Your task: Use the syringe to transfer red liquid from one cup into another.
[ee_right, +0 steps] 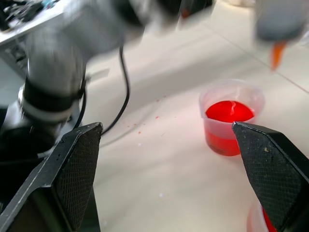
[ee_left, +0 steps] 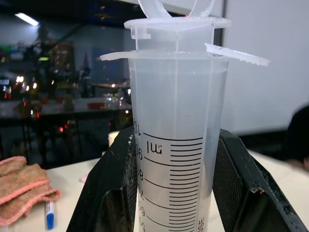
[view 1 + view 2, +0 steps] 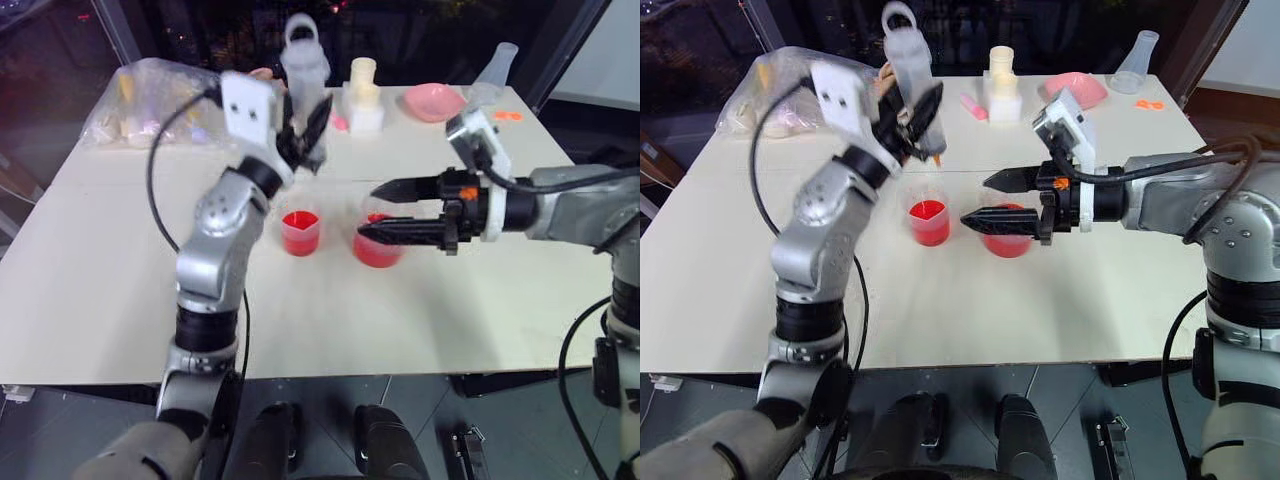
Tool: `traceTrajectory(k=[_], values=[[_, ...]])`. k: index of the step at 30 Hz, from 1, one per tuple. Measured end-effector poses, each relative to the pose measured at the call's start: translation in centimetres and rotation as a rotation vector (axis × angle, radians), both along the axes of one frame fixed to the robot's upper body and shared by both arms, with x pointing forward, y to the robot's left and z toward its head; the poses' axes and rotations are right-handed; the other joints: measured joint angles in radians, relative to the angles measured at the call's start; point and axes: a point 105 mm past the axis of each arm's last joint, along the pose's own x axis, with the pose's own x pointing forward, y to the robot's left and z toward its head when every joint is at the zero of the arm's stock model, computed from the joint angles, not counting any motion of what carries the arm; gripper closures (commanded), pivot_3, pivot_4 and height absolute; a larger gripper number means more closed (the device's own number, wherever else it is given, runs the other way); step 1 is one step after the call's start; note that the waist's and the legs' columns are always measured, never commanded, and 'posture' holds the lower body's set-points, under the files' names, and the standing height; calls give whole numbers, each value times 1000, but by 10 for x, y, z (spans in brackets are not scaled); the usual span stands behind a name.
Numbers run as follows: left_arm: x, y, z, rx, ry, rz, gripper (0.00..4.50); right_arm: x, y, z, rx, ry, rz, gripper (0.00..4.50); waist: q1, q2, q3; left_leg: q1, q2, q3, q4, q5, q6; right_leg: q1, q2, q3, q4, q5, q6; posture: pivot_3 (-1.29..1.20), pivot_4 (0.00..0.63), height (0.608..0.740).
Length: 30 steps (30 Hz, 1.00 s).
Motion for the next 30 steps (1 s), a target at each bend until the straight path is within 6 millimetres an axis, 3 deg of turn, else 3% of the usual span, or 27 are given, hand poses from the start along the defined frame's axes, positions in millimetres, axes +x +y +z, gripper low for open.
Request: traceTrajectory(k=[4,6,10,14,20,27,30], values=[[20,19,12,36,202,69,2894,7,0,-9,-82,-68,14,51,0,-1,0,0,0,0,1,0,0,0,3,-1,1,0,1,0,150,740],[30,24,8,34,387,82,2894,11,-1,-13,-114,-89,23,51,0,-1,0,0,0,0,1,0,0,0,4,-2,1,1,2,0,150,740],[39,33,1,79,595,161,2894,21,-4,-16,-152,-115,30,51,0,-3,2,0,0,0,1,1,-1,-1,5,-1,1,1,2,0,150,740],[44,64,5,132,770,371,2894,25,-4,-9,-173,-164,55,51,-4,-3,3,0,0,0,0,2,-4,-2,5,-1,2,1,2,0,150,740],[50,103,-28,279,1010,570,2894,31,-5,-13,-187,-172,67,51,-2,-3,3,0,0,-1,-1,6,-11,-4,4,0,3,1,2,0,150,740],[53,92,-51,362,1196,564,2894,32,-2,-14,-192,-178,83,51,1,-4,3,-9,-2,-1,0,6,-11,-12,0,-1,3,2,3,0,150,740],[52,84,-77,386,1324,554,2894,32,0,-14,-189,-179,87,51,0,-4,3,-11,-3,-1,0,6,-11,-13,0,-1,4,2,4,0,150,740]])
